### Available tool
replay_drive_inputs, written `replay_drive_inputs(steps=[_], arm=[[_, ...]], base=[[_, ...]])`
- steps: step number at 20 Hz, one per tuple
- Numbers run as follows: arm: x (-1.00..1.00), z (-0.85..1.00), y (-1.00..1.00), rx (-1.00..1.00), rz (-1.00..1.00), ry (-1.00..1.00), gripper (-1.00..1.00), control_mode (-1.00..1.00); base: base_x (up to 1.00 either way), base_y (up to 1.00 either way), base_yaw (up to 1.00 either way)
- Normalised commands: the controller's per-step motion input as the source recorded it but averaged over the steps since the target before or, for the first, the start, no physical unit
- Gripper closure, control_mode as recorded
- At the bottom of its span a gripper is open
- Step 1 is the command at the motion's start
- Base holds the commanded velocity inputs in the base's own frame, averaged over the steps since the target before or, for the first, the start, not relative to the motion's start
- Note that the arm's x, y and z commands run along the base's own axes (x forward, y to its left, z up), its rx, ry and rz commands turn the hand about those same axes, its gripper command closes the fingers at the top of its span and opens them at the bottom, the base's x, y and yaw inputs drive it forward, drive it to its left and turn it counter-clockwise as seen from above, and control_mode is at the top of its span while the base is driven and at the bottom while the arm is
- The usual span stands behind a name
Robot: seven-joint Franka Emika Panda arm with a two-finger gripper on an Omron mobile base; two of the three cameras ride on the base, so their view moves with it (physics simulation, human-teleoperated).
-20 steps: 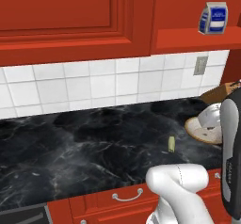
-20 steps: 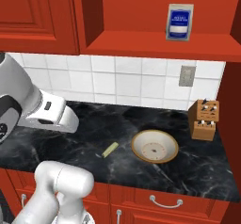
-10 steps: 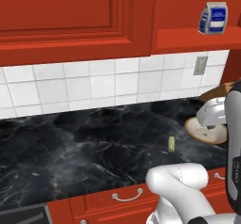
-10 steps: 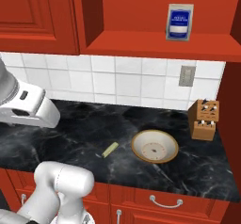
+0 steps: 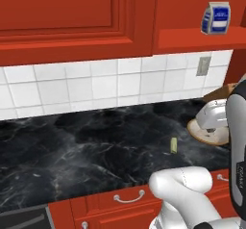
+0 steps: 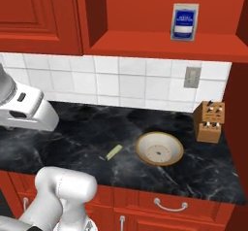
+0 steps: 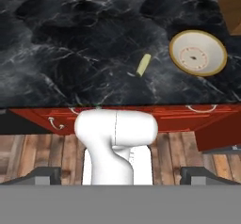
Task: Pick the egg and butter from the fridge and place them by the bowl for mixing.
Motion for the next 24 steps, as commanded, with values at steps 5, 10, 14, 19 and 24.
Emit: replay_drive_inputs(steps=[5, 10, 14, 19, 24], arm=[[0.00, 0.00, 0.00, 0.00, 0.00, 0.00, -1.00, 1.00], [0.00, 0.00, 0.00, 0.00, 0.00, 0.00, -1.00, 1.00], [0.00, 0.00, 0.00, 0.00, 0.00, 0.00, -1.00, 1.00], [0.00, 0.00, 0.00, 0.00, 0.00, 0.00, -1.00, 1.00], [0.00, 0.00, 0.00, 0.00, 0.00, 0.00, -1.00, 1.00]], base=[[-1.00, -0.50, -0.33], [-0.83, -0.05, -0.81], [-0.51, 0.00, -0.92], [-0.33, 0.00, -0.95], [-0.32, 0.00, -0.92]])
